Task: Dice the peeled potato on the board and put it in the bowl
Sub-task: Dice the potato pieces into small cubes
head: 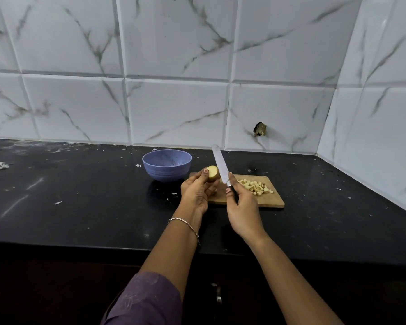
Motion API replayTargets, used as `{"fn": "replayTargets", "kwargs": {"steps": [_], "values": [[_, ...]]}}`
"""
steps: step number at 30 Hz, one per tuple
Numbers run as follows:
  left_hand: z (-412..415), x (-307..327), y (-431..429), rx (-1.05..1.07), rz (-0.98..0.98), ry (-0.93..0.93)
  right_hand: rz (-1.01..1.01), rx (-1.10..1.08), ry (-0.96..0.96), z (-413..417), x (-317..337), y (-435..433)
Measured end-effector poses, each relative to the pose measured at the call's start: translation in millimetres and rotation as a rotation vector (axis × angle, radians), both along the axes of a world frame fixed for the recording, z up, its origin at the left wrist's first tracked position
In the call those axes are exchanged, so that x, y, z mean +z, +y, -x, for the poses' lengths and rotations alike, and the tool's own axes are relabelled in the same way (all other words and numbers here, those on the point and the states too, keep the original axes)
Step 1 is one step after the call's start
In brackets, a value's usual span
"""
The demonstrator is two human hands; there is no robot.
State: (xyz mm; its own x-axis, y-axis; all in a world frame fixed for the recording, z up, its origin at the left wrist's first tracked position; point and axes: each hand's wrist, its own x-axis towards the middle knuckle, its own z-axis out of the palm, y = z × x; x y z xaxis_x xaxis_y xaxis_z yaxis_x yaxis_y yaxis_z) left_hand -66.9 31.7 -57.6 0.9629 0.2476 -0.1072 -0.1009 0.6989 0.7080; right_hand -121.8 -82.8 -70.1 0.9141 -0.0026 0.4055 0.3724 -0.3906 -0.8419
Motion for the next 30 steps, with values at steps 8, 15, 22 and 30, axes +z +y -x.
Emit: {"fn": "replayTargets", "kwargs": {"steps": [8,15,22,30], "values": [[-0.1,2.2,-0.5,0.006,-0.001,-0.025,0.158,-0.047,-0.024,6.3,-0.5,-1.0],[6.6,0.8,-4.0,-0.031,-0.086,-0.055,0.211,-0.068,-0.058,2.8,-0.4,1.0],[6.3,1.9,-3.4,-0.045,-0.030,-0.058,0.001,0.077,0.035,1.2,-3.7,-2.7],[8.4,3.7,-7.4,-0.127,-0.034,-0.069,-0.072,0.114,0.034,-6.8,-3.2,-0.3]]}}
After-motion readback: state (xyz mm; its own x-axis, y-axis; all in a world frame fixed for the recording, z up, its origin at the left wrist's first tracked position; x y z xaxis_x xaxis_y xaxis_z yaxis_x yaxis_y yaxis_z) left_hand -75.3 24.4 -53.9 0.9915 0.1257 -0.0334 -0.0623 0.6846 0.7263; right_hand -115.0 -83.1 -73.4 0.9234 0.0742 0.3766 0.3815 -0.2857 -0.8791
